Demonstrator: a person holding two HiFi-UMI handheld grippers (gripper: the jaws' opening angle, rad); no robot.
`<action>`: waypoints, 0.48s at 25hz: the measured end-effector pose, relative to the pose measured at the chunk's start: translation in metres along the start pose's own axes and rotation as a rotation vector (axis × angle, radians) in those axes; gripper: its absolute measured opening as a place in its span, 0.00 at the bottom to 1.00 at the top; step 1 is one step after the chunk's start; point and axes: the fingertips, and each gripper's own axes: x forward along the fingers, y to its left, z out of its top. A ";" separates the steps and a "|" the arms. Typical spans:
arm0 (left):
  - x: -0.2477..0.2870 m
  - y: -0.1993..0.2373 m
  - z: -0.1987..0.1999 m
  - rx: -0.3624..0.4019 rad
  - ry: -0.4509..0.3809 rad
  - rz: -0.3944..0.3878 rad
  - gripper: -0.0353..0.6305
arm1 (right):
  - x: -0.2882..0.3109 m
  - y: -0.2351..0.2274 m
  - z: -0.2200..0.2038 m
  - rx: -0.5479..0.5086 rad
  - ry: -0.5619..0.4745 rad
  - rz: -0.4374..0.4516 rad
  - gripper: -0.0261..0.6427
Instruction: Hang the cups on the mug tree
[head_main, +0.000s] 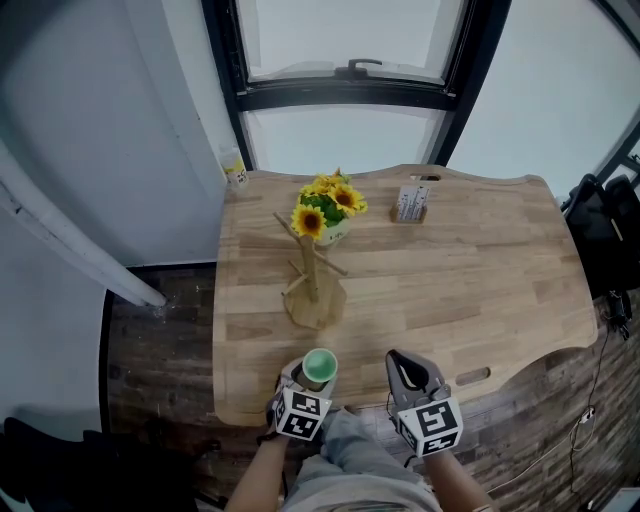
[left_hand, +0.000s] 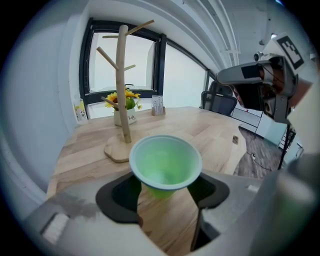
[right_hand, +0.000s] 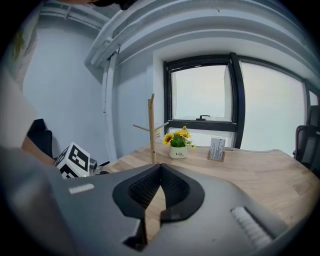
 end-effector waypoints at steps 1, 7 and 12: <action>-0.003 0.003 0.001 -0.004 -0.004 0.005 0.50 | -0.001 0.000 0.001 0.000 -0.002 -0.002 0.04; -0.021 0.019 0.010 -0.019 -0.038 0.041 0.48 | -0.002 0.006 0.011 -0.005 -0.026 -0.003 0.04; -0.037 0.033 0.021 -0.017 -0.060 0.075 0.48 | -0.002 0.008 0.018 -0.009 -0.040 -0.001 0.04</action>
